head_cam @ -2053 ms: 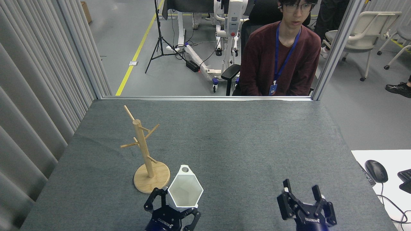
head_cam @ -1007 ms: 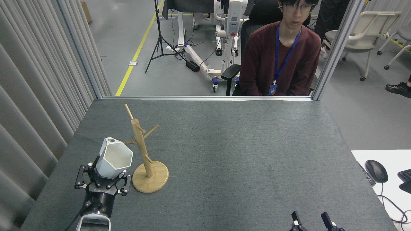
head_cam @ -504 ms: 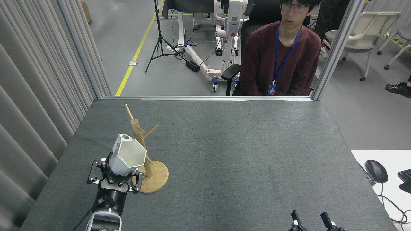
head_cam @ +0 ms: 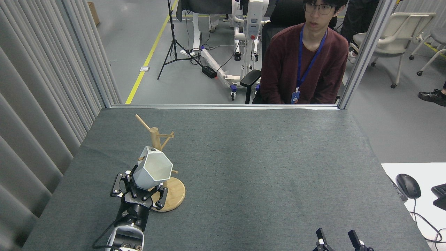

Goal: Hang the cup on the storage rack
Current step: 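Hook the cup handle onto a wooden stand branch with the left gripper, then open the left gripper and pull it back from the cup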

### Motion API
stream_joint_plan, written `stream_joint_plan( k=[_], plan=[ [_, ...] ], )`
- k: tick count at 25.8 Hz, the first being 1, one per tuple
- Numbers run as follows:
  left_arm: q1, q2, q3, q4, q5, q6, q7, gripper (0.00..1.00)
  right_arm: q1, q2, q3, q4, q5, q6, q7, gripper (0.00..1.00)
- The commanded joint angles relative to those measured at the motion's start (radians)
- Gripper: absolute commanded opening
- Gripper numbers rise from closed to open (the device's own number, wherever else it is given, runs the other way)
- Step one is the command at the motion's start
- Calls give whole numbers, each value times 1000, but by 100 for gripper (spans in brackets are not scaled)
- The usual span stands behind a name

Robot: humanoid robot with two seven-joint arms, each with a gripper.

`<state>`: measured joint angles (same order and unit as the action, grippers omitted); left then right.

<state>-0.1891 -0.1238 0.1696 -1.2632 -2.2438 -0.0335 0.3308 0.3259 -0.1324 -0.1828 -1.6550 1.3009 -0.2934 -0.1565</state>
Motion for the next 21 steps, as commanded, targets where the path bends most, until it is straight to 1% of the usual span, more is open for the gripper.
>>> stream_joint_plan(
  k=[1,7,10,15,18,20,21],
  plan=[
    [-9,0,11,19,1,3,7,100,1,1,0,1,0,-6,-3,99],
    [13,4,31,-2,12,-9,7,100,-1,1,0,1,0,-7,-3,99],
    [53,9,28,-47,13,-26,7,100,-1,1,0,0,0,-7,-3,99],
    [123,16,25,-68,23,-26,8,100,-1,8,0,0,0,-7,-3,99],
    [181,23,25,-79,116,-34,8,100,-1,11,0,0,0,-9,-3,99],
    [224,32,25,-105,226,-60,8,100,2,11,2,-2,1,-16,-6,99],
    [246,36,27,-125,302,-89,8,100,4,10,3,-3,1,-23,-8,99]
  ],
)
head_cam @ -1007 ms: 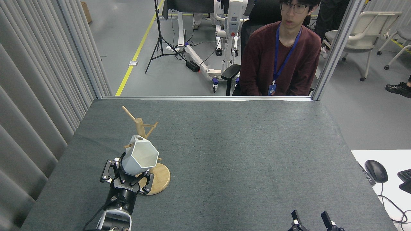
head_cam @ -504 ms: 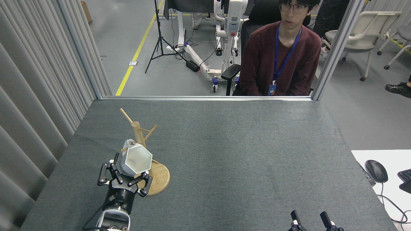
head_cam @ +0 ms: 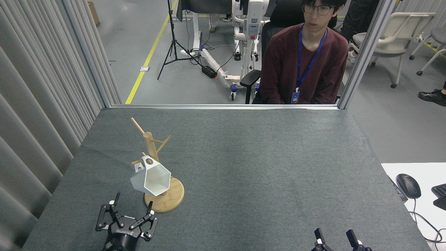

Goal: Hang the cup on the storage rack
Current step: 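Open the left gripper and pull it back from the cup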

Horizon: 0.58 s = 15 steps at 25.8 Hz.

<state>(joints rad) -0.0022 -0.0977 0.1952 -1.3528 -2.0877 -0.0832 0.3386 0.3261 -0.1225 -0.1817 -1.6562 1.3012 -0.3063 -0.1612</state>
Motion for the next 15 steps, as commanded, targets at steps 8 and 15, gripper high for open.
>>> stream_joint_plan(
  k=[8,15],
  plan=[
    [205,53,-5,-203,572,-236,-18,100,108,-63,-4,-83,10,-43,-74,99],
    [260,78,-10,-258,647,-267,-12,100,151,-54,-73,-89,26,-36,-98,99]
  ],
)
